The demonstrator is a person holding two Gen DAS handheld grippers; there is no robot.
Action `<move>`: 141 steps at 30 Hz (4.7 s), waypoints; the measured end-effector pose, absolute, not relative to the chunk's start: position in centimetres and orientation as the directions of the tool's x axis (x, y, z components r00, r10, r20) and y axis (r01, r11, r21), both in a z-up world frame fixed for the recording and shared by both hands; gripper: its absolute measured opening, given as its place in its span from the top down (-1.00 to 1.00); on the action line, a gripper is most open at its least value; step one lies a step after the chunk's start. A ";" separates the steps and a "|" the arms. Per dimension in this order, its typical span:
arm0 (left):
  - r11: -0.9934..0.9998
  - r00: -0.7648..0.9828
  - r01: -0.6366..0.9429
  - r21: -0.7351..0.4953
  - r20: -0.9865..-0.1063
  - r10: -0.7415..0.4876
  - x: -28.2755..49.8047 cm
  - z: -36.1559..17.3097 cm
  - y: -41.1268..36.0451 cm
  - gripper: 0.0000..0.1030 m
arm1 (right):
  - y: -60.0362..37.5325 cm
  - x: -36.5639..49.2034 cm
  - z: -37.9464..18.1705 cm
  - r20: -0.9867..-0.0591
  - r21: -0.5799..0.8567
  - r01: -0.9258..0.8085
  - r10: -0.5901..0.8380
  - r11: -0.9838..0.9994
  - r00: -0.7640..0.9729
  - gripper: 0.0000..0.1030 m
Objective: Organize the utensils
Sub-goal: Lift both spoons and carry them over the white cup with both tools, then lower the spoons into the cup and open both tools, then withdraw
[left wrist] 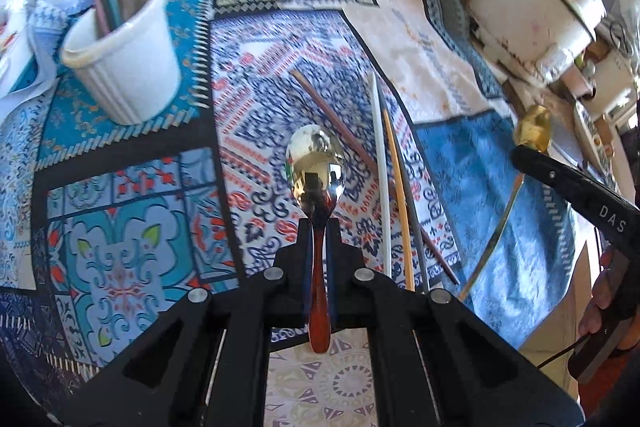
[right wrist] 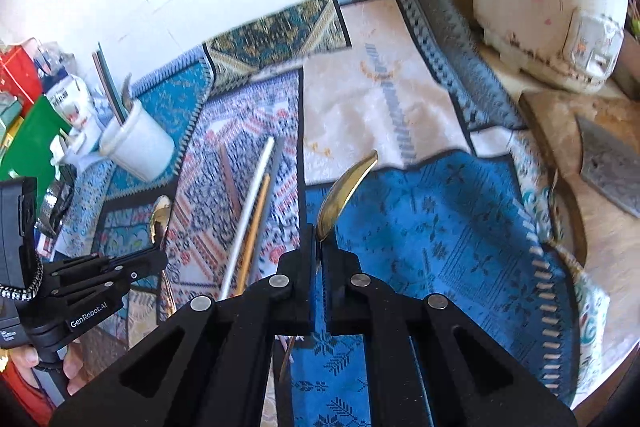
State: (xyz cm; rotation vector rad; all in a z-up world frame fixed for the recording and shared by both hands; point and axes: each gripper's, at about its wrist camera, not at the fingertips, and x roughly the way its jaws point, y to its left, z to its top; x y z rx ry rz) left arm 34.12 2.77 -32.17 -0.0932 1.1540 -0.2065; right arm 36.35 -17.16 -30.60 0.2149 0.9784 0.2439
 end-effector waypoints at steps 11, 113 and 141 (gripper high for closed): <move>0.975 0.509 0.060 -0.216 -0.833 -0.216 33.6 -27.7 5.4 1.00 | -14.9 36.4 -25.7 -0.709 0.249 -0.198 0.318 0.948 0.630 0.95; 0.985 0.625 0.028 -0.170 -0.766 -0.150 45.3 -24.3 20.3 0.42 | 8.1 48.8 -26.2 -0.713 0.191 -0.416 0.417 0.889 0.564 0.93; 0.993 0.707 0.035 -0.114 -0.700 -0.106 39.9 -16.2 14.0 0.34 | -4.1 41.2 -17.9 -0.618 0.186 -0.372 0.403 0.909 0.675 0.37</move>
